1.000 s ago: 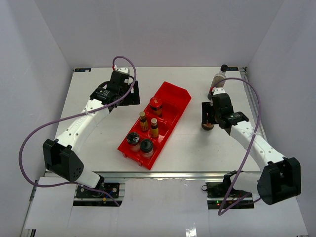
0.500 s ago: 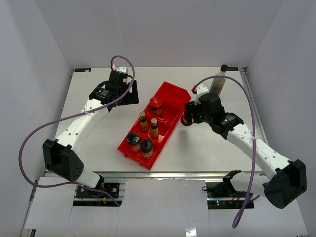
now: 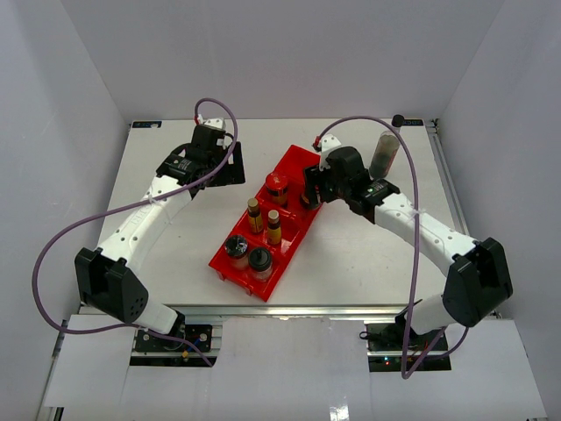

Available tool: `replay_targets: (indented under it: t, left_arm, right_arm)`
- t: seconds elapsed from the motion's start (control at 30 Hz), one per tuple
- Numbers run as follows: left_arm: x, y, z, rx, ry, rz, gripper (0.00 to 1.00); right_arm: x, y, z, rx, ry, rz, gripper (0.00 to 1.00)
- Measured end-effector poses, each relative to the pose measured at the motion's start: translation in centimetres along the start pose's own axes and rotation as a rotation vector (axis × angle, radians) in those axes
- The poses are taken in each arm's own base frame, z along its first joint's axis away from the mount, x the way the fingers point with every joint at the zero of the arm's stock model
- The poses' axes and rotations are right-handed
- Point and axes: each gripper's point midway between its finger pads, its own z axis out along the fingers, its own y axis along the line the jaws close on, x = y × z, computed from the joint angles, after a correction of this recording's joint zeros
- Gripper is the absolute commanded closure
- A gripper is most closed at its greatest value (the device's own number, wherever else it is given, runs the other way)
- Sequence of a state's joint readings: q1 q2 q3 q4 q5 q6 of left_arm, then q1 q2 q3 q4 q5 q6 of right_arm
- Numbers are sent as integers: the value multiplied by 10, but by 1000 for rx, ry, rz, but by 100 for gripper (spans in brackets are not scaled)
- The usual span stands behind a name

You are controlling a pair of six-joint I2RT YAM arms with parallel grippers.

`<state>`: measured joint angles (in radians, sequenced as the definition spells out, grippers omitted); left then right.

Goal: Organize the condiment bottles

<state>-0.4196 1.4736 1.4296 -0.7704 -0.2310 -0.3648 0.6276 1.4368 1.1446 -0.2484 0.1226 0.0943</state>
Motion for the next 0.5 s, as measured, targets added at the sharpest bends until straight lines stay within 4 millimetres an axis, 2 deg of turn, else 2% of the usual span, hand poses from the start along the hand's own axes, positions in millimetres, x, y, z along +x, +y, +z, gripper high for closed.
replay_targets:
  t: [0.3,0.5]
  left_arm:
    - [-2,2,-2,-2,-7,0,2]
    - [-4,4,-3,-5,-13,0,2]
  right_arm:
    - [2,8,32,-20,28,-11,92]
    - [14,12,49,-32,57,-16,91]
